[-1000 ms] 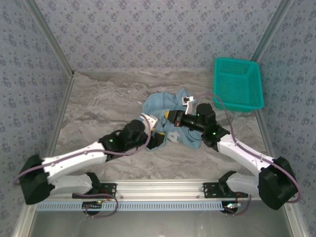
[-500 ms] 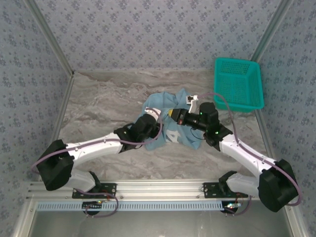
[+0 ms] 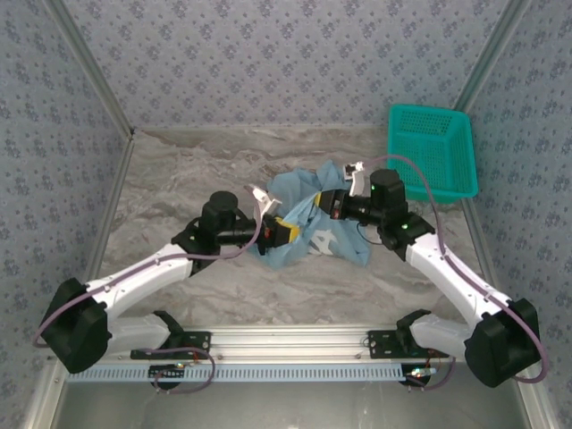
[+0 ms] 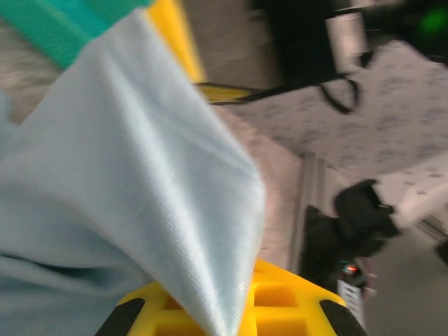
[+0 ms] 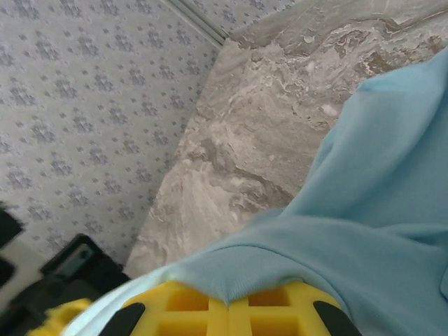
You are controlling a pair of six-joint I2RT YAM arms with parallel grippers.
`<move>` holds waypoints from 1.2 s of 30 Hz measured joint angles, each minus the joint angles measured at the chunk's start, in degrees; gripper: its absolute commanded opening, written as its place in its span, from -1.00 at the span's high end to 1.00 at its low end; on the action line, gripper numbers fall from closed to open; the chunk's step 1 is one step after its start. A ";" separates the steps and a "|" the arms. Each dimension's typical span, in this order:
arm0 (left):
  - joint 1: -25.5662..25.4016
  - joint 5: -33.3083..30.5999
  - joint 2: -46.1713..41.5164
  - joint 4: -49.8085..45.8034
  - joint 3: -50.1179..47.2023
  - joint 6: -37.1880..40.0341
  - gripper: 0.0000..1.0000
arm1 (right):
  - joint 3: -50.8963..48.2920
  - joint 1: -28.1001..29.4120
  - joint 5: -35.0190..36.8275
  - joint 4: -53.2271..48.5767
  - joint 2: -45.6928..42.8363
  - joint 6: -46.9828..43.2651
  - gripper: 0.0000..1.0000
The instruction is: Fold the inside-out t-shirt
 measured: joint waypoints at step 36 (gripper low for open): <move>4.22 -25.86 -5.68 -17.35 3.23 5.57 -0.29 | -2.27 -3.74 -22.36 12.66 3.15 17.14 1.00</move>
